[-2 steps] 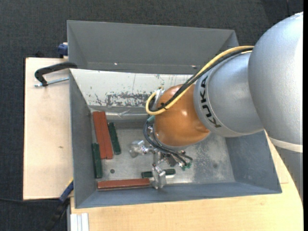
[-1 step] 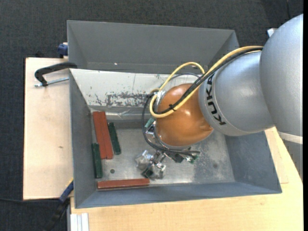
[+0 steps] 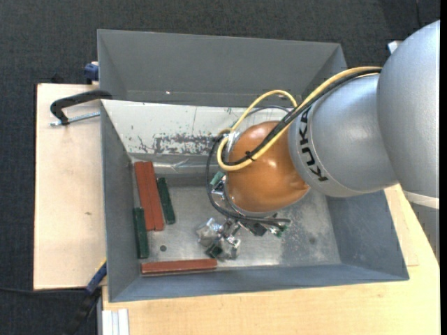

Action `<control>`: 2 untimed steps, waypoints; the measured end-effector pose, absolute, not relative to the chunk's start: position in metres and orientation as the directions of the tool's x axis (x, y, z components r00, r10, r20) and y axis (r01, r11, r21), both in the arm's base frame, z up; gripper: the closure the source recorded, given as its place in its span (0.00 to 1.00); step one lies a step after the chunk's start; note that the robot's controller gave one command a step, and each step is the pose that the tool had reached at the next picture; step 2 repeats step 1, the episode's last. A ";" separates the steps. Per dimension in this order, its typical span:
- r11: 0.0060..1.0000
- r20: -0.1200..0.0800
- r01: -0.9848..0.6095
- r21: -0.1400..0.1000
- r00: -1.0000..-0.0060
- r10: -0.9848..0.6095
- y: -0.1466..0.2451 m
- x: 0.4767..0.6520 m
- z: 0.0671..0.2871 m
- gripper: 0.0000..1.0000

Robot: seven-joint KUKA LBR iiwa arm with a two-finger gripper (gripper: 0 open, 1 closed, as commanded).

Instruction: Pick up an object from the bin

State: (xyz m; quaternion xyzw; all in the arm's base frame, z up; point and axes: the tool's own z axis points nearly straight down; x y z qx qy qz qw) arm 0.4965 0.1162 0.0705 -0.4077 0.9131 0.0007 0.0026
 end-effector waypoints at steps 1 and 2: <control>0.667 -0.007 -0.745 -0.002 -0.667 -0.745 0.127 0.517 0.210 1.00; 0.667 -0.007 -0.745 -0.002 -0.667 -0.745 0.127 0.517 0.210 1.00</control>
Offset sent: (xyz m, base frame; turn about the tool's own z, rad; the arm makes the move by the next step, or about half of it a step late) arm 0.0000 0.0000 0.0000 0.0000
